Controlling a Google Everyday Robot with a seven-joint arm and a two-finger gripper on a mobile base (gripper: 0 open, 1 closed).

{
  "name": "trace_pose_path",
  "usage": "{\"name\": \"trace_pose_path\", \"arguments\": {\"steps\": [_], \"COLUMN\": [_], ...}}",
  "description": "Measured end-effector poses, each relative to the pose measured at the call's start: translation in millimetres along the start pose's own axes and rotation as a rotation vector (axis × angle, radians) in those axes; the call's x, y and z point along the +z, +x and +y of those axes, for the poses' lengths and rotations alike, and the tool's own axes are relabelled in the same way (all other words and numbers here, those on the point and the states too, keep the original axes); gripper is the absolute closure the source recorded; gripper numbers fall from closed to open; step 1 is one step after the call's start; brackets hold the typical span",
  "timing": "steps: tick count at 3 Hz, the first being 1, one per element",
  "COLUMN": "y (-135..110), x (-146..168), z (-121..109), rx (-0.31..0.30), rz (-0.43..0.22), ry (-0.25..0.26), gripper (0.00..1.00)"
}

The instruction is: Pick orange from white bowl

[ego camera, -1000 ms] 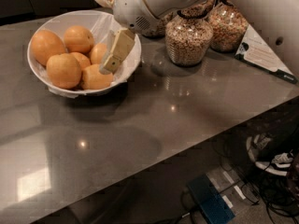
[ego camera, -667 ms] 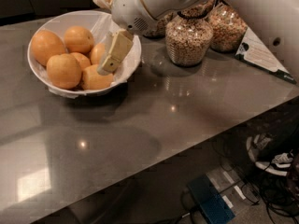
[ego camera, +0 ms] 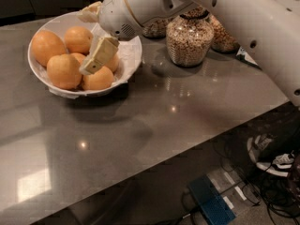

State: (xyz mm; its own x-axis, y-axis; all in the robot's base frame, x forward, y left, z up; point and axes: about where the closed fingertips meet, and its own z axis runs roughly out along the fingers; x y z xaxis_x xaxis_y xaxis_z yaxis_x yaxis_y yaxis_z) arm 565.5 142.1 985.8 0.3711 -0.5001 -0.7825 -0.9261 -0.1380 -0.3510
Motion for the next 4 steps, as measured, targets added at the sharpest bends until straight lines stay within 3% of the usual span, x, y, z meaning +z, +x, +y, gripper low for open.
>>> {"name": "trace_pose_path", "arguments": {"steps": [2,3,4], "y": [0,5,10], "x": [19,34,48], "z": [10,16,21], "rx": [0.055,0.093,0.128], "rz": [-0.001,-0.006,-0.009], "ry": [-0.05,-0.091,-0.127], "gripper": [0.46,0.4,0.26]}}
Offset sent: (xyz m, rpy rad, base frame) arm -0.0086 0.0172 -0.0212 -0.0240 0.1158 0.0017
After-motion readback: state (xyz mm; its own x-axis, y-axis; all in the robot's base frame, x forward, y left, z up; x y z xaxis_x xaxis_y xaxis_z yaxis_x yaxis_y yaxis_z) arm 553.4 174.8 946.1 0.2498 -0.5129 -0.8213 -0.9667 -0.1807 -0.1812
